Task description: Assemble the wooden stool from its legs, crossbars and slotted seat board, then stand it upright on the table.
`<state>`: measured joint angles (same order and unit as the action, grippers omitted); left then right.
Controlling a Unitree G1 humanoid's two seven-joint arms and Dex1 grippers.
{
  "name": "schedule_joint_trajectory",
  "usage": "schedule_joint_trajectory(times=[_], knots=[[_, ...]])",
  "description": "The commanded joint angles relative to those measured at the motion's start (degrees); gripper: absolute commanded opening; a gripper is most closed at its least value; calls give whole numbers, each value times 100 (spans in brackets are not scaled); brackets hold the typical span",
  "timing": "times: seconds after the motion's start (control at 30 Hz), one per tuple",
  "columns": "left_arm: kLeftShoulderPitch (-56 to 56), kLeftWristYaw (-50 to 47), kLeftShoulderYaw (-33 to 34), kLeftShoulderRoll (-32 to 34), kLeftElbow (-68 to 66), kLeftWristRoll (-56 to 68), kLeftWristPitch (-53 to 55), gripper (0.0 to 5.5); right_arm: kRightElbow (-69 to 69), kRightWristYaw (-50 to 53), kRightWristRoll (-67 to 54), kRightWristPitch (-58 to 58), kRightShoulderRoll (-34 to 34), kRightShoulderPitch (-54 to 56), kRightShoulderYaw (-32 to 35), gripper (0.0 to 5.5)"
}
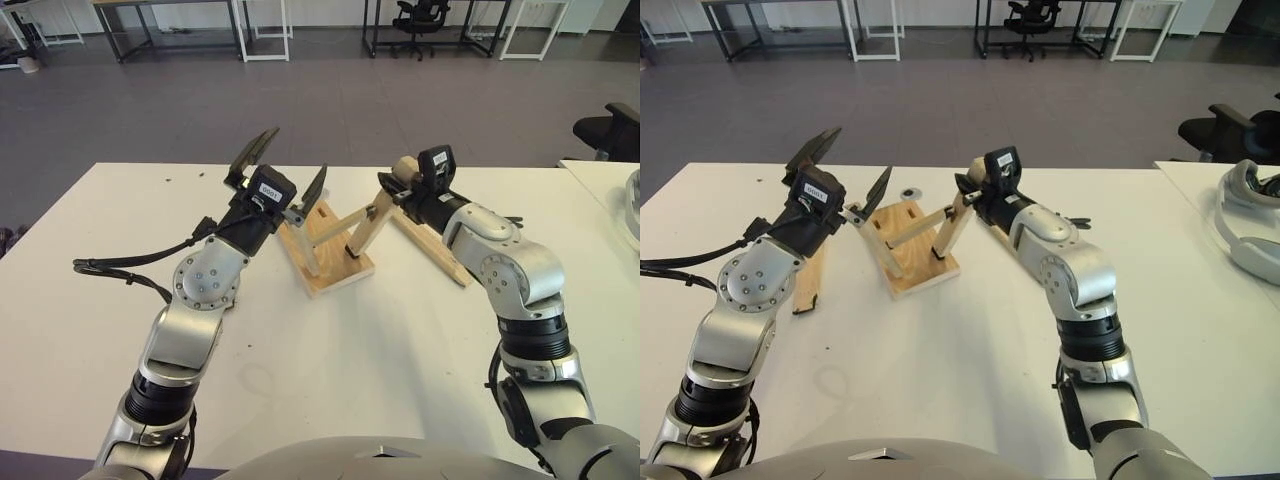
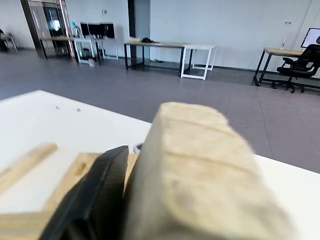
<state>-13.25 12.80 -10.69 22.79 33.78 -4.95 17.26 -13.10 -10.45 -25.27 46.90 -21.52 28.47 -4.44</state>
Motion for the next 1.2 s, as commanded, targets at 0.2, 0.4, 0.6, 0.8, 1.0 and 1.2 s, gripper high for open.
schedule_joint_trajectory(times=[0.2,0.4,0.6,0.8,1.0,1.2], knots=[[-315,774,38,268,-868,234,1085,404,207,154,295,291,102,-431,143,243],[86,1010,-414,329,-645,179,1093,404,147,340,452,241,220,-338,318,243],[-39,1025,-323,371,-752,206,1075,404,-223,237,423,-60,476,-458,352,243],[-390,1041,-205,349,-952,261,1044,404,-389,41,350,-359,641,-490,424,243],[-401,1147,-72,414,-959,293,986,404,-730,-366,313,-786,528,-570,527,243],[-459,1282,252,567,-911,422,972,404,-824,-1067,121,-914,-19,-934,907,243]])
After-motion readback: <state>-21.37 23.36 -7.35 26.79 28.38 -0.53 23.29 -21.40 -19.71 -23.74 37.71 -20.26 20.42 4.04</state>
